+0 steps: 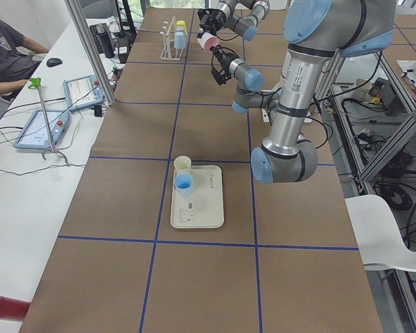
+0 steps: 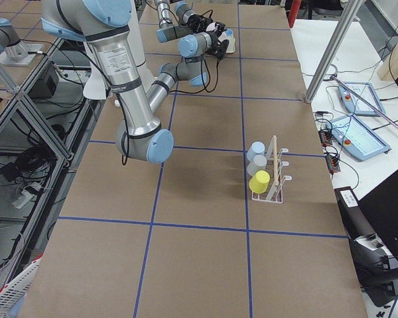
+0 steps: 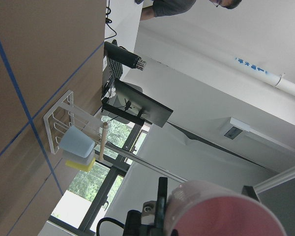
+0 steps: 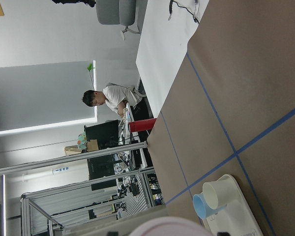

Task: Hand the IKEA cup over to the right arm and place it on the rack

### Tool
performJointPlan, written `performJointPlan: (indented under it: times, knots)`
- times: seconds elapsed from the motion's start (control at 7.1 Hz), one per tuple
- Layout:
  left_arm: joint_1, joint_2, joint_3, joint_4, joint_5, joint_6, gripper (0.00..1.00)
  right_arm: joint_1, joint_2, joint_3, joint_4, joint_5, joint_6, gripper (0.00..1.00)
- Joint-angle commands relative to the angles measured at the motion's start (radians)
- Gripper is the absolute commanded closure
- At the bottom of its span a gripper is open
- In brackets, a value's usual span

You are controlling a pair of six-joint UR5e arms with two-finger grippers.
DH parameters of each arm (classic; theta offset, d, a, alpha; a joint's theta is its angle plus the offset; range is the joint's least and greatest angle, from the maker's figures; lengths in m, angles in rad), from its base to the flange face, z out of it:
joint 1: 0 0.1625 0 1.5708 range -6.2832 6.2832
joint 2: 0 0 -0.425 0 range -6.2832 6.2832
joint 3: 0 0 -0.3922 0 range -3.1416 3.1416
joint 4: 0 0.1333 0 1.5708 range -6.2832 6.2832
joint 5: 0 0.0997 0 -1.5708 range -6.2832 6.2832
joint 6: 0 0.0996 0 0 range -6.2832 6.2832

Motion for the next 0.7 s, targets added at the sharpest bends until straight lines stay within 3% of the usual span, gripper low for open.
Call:
performJointPlan:
  times: [0.0,0.56]
  knots:
    - [0.002,0.005,0.000,-0.002,0.000,0.099,0.00,0.009,-0.002,-0.001,0.018,-0.001,-0.004,1.00]
    - [-0.004,0.007,0.000,-0.002,-0.005,0.101,0.00,0.102,-0.008,-0.041,0.007,-0.006,-0.055,1.00]
